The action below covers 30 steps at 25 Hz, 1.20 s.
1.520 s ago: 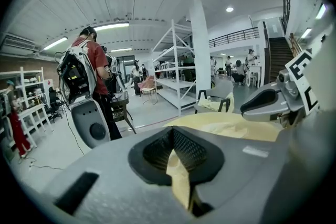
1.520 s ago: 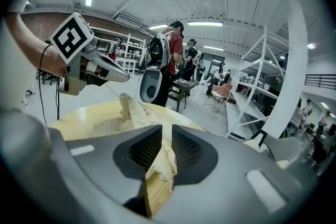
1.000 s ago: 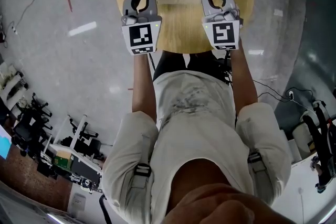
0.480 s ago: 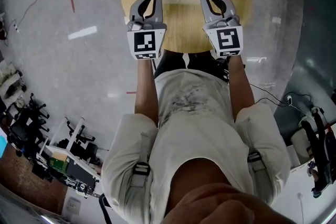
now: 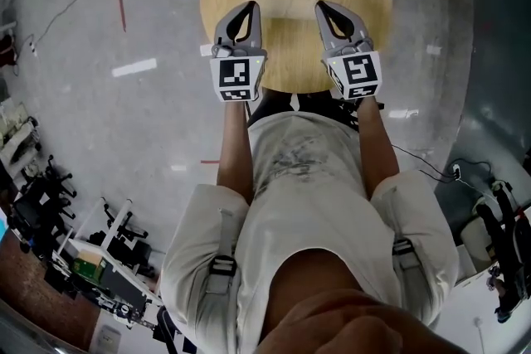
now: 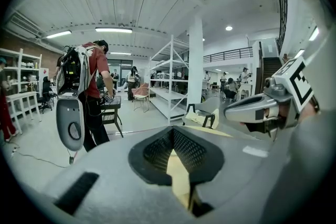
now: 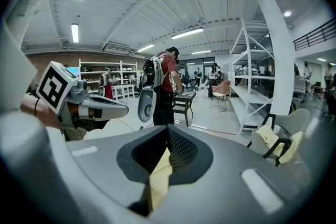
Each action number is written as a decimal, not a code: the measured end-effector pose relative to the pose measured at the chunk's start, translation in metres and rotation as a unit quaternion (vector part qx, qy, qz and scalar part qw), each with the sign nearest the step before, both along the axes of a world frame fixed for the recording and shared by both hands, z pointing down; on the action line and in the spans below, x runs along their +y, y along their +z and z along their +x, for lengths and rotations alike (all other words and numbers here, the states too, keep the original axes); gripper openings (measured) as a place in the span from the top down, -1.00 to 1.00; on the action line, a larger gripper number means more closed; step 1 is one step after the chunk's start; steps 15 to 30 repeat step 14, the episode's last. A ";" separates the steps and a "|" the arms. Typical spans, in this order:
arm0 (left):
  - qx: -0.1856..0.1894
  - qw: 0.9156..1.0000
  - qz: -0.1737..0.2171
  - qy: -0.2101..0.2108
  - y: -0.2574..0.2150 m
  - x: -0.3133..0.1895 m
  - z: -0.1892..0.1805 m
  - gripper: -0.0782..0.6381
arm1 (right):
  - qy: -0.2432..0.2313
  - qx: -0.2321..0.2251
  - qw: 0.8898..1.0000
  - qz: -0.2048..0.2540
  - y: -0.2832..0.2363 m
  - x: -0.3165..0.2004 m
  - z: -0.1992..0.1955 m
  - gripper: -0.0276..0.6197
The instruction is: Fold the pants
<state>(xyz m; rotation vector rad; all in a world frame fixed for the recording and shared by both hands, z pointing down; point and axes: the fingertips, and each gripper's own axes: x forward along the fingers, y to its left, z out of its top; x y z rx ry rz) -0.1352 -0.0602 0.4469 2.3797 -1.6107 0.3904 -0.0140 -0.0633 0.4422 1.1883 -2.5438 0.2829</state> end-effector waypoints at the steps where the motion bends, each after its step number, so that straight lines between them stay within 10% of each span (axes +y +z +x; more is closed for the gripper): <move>1: 0.001 1.000 -0.001 0.001 0.002 0.000 0.000 0.77 | -0.001 -0.001 1.000 -0.003 0.002 0.000 0.000 0.89; 30: 0.004 1.000 -0.002 0.010 0.002 0.018 0.006 0.77 | -0.023 0.000 1.000 -0.015 0.005 0.024 -0.007 0.89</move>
